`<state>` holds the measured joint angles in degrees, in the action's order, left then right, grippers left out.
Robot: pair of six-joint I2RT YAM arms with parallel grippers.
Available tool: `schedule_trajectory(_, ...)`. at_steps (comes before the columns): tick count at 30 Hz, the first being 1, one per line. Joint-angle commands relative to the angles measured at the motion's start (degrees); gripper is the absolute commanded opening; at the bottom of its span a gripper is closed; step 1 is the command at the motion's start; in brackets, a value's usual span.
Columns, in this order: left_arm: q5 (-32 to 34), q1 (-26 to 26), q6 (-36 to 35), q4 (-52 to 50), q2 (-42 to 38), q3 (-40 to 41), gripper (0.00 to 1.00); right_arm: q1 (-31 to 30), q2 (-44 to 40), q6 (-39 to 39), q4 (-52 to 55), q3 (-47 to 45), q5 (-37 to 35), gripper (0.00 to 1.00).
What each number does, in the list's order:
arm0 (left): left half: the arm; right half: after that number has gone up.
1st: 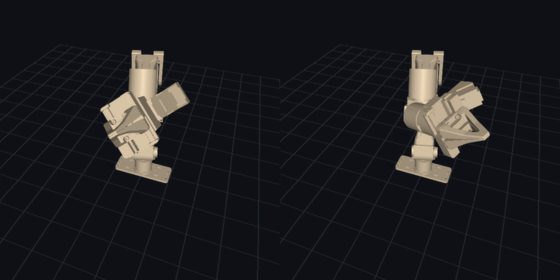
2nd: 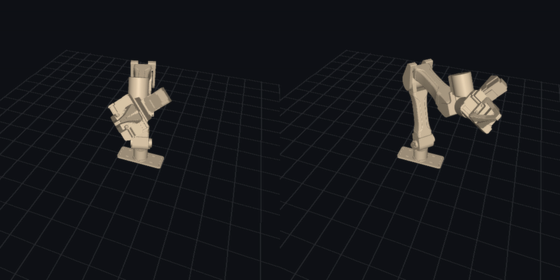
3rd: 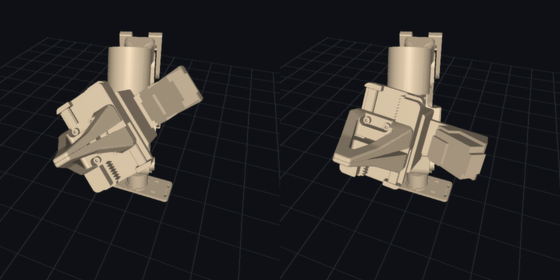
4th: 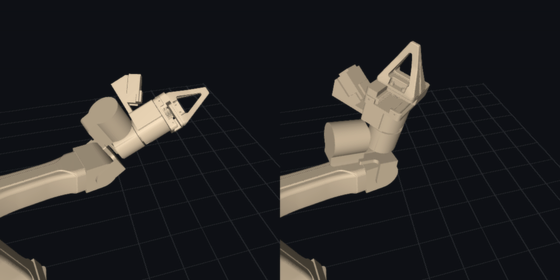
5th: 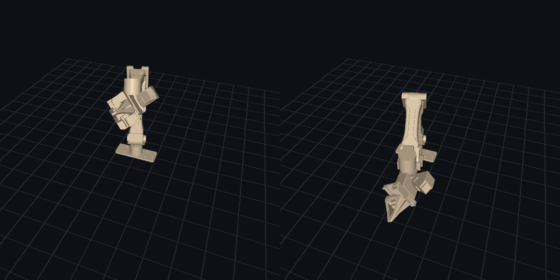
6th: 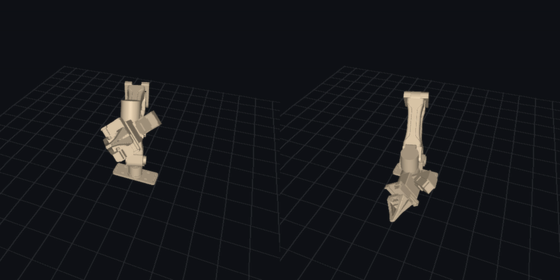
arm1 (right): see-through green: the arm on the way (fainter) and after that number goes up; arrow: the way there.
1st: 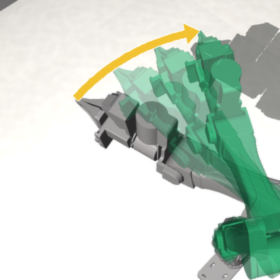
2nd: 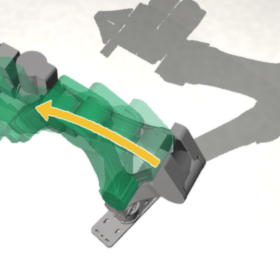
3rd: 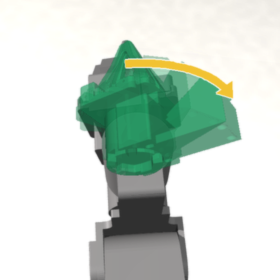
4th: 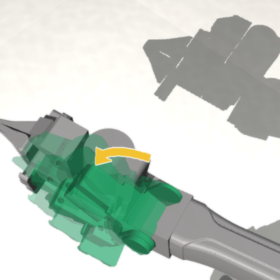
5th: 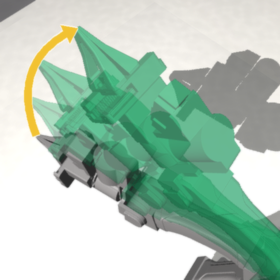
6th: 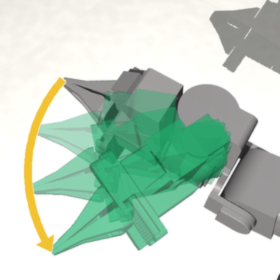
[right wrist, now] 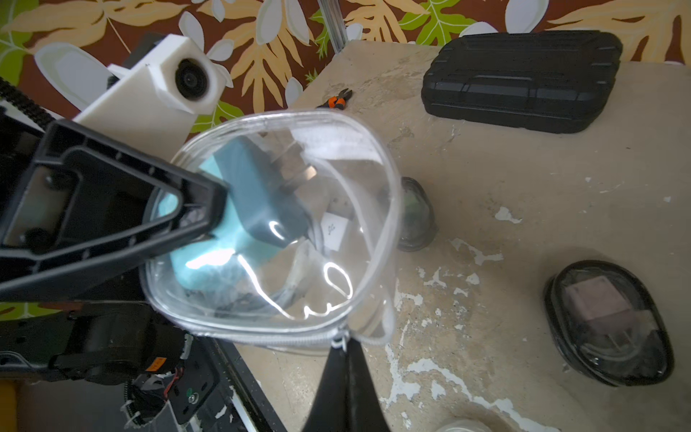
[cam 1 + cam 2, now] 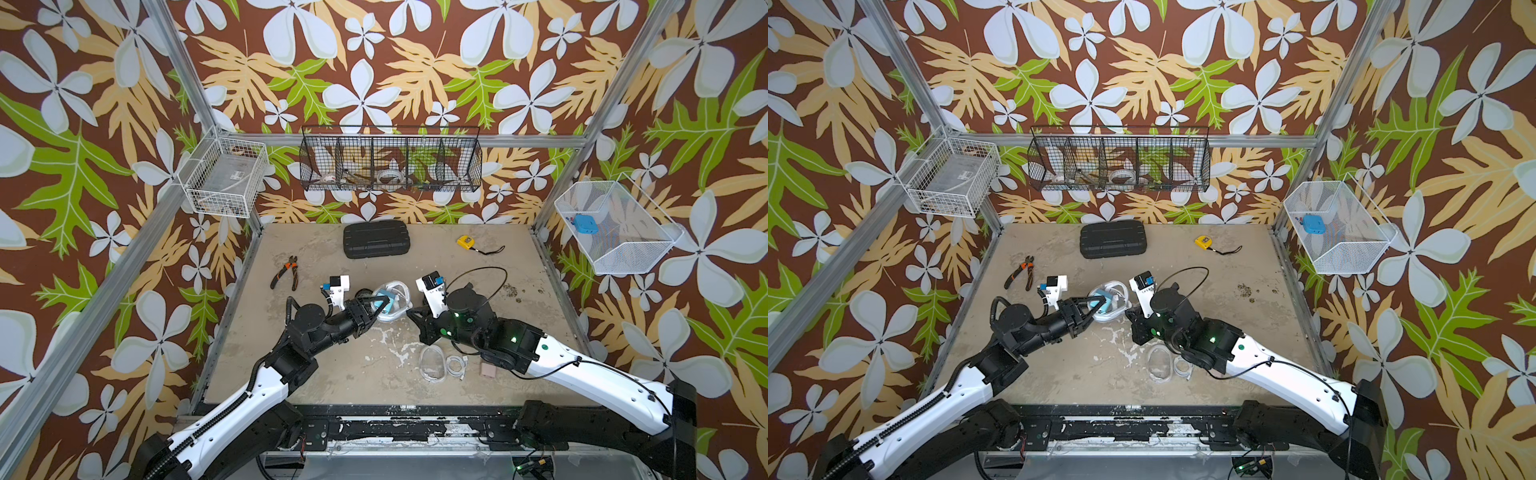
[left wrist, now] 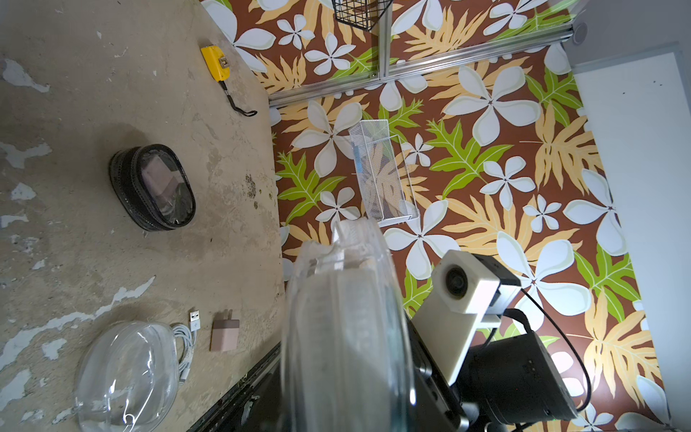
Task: Pack away charging kits
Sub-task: Zip the zipper on the storage bag, then adjust the storage bag.
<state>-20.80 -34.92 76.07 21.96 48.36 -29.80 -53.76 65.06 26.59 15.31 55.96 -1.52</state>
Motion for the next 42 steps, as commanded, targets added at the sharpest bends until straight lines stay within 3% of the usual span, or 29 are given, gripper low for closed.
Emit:
schedule_trajectory(1,-4.10,0.67,-1.32,-0.16,0.11,-1.04,0.13,0.31,0.08,-2.42,4.66,0.81,-11.11,0.00)
schedule_trajectory(6,-12.01,2.93,-3.34,-3.25,0.55,-1.38,0.07,0.32,1.01,-7.25,2.93,2.68,-18.54,0.00)
schedule_trajectory(13,-26.98,6.64,-8.74,-8.07,2.78,-2.72,0.00,0.32,5.73,-13.60,-1.30,6.21,-20.16,0.00)
schedule_trajectory(18,-31.13,11.34,-23.44,-20.18,3.52,-8.00,0.00,3.65,6.47,-17.67,3.42,10.20,2.27,0.03)
schedule_trajectory(21,-31.58,12.07,-37.09,-30.20,6.30,-13.92,0.00,6.68,3.08,-18.22,10.39,11.55,11.03,0.34)
schedule_trajectory(23,-32.24,12.06,-44.48,-36.27,8.96,-17.54,0.00,8.93,-0.19,-18.24,14.76,12.64,14.74,0.45)
schedule_trajectory(26,-35.54,11.90,-49.43,-37.67,11.30,-19.20,0.00,12.22,-2.64,-17.67,17.41,14.78,24.60,0.56)
schedule_trajectory(29,-37.37,9.39,-54.32,-39.42,13.36,-21.44,0.00,12.51,-1.22,-17.36,15.83,16.27,32.11,0.59)
schedule_trajectory(34,-33.82,2.81,-63.72,-49.36,15.98,-26.76,0.00,12.53,5.34,-20.82,18.21,20.26,37.52,0.58)
schedule_trajectory(42,-33.51,2.75,-69.47,-54.94,16.93,-28.57,0.00,12.53,5.58,-24.08,20.65,17.38,46.43,0.54)
